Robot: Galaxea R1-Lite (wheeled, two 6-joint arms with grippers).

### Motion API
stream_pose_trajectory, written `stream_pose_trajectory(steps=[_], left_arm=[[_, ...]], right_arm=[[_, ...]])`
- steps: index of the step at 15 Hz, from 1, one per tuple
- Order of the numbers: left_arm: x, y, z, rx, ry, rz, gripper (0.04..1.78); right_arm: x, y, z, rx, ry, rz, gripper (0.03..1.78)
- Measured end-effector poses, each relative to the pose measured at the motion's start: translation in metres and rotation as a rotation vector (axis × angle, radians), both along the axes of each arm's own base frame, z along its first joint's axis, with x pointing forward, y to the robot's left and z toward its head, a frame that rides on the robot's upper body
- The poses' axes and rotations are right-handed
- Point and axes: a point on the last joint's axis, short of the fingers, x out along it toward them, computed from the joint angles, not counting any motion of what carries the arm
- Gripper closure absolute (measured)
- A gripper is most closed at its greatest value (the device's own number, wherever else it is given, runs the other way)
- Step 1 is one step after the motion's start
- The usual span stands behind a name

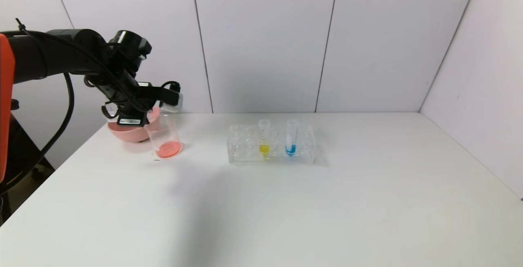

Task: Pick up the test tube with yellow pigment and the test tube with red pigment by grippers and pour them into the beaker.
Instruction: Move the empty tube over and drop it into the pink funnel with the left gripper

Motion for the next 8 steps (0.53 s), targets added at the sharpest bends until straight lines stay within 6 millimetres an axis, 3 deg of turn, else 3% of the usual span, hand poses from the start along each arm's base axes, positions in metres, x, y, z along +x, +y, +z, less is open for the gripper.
stream_pose_trajectory(steps=[8], left_arm=[[0.002, 0.002, 0.014, -0.305, -0.135, 0.233, 1.37]], right_arm=[[0.000, 0.000, 0.000, 0.000, 0.000, 0.000, 0.11]])
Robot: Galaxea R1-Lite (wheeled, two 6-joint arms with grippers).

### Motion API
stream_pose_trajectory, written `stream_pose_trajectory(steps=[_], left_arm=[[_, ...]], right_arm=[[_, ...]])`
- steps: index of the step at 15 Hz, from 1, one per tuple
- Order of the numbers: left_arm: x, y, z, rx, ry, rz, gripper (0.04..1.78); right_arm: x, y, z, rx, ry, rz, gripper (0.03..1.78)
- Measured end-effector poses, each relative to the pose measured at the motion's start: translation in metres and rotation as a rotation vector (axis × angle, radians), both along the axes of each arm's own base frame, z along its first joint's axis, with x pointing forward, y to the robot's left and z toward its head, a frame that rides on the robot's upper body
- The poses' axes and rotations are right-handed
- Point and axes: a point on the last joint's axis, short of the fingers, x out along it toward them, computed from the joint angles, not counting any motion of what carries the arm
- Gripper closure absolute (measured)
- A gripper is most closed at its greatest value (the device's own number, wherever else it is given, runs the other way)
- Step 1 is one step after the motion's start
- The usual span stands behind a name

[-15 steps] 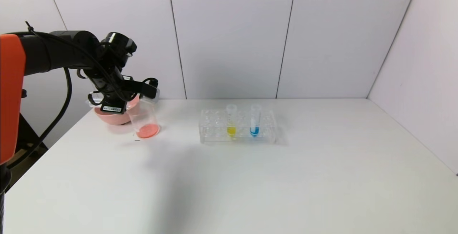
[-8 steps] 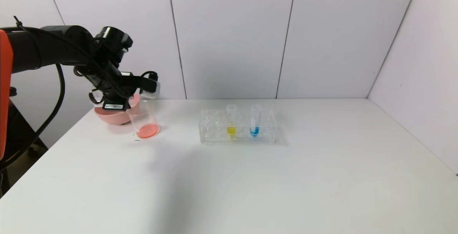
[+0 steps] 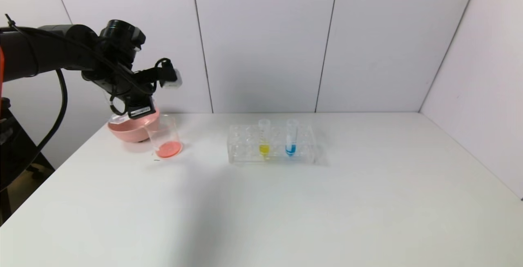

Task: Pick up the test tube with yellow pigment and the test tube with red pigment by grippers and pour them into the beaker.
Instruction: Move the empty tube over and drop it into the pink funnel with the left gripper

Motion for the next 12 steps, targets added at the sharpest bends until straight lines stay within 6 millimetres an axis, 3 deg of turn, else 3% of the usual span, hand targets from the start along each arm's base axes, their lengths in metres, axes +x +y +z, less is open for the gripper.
stream_pose_trajectory(steps=[6, 12], left_arm=[[0.019, 0.017, 0.024, -0.269, -0.302, 0.190, 1.37], [0.035, 0.052, 0.046, -0.600, -0.621, 0.401, 1.37]], right_arm=[[0.000, 0.000, 0.000, 0.000, 0.000, 0.000, 0.11], [0.000, 0.000, 0.000, 0.000, 0.000, 0.000, 0.11]])
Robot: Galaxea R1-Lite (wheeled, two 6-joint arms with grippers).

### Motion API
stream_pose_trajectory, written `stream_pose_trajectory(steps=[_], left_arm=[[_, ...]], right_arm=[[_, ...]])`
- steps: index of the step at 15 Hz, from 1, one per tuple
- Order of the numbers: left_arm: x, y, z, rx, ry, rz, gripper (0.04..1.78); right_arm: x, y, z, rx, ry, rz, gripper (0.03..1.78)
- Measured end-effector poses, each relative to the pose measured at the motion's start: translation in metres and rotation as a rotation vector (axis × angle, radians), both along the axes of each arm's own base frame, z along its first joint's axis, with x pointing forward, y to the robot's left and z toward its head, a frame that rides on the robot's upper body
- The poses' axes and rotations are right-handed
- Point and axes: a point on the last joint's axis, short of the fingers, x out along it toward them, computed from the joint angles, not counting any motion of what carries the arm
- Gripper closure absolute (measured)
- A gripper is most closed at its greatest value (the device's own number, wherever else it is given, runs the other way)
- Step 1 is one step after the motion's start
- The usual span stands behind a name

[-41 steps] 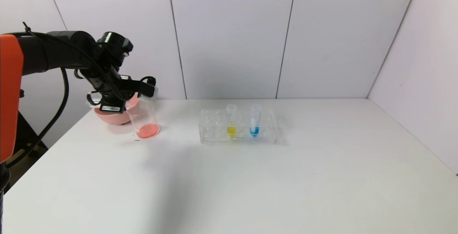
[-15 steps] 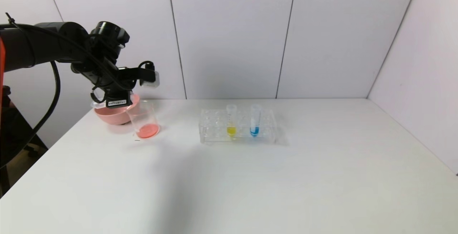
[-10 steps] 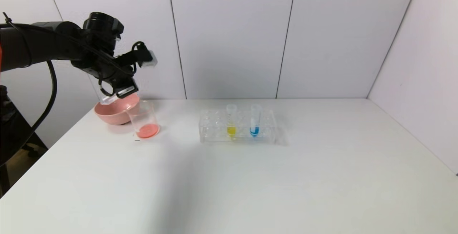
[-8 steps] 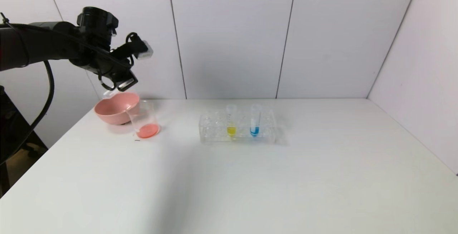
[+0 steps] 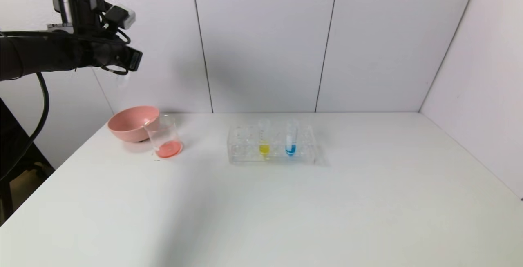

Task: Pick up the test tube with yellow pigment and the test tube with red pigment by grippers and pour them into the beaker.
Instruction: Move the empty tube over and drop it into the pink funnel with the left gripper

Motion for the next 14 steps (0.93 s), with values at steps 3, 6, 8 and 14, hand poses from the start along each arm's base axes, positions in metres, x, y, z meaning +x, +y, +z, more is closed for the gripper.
stream_pose_trajectory(steps=[3, 6, 8, 14], left_arm=[[0.004, 0.019, 0.001, -0.122, -0.085, 0.066, 1.37], [0.010, 0.024, -0.013, -0.264, -0.073, 0.135, 1.37], [0.014, 0.028, -0.028, -0.326, -0.046, 0.178, 1.37], [0.027, 0.038, -0.077, -0.423, -0.028, 0.219, 1.37]], right_arm=[[0.000, 0.000, 0.000, 0.000, 0.000, 0.000, 0.11], [0.000, 0.000, 0.000, 0.000, 0.000, 0.000, 0.11], [0.000, 0.000, 0.000, 0.000, 0.000, 0.000, 0.11], [0.000, 0.000, 0.000, 0.000, 0.000, 0.000, 0.11]])
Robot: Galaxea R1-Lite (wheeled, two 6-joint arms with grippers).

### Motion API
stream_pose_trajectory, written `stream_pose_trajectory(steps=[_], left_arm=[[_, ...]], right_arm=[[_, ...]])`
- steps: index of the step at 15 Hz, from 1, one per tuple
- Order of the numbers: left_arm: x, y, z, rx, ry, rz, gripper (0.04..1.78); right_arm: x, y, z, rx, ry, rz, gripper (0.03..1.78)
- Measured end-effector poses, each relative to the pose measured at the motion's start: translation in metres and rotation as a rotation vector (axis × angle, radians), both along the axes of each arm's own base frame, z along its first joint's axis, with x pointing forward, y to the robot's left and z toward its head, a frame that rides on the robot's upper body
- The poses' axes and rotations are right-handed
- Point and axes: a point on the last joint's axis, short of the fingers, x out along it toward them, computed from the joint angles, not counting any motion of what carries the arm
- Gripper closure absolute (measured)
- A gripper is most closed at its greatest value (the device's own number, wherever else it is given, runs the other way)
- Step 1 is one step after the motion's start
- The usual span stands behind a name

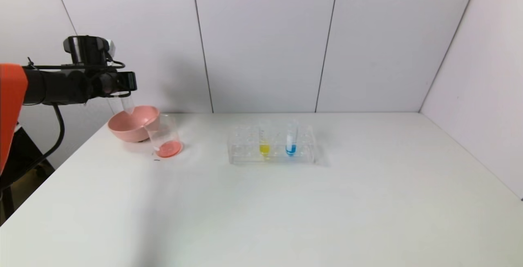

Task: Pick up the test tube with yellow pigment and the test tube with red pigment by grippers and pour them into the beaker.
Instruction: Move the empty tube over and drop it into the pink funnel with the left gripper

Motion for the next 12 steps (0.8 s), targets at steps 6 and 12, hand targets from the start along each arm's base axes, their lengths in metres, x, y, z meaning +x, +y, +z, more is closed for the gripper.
stream_pose_trajectory(steps=[6, 12], left_arm=[[0.007, 0.004, -0.036, -0.003, 0.047, 0.001, 1.37], [0.012, 0.005, -0.051, -0.002, 0.083, -0.005, 1.08]], right_arm=[[0.000, 0.000, 0.000, 0.000, 0.000, 0.000, 0.11], [0.000, 0.000, 0.000, -0.001, 0.000, 0.000, 0.11]])
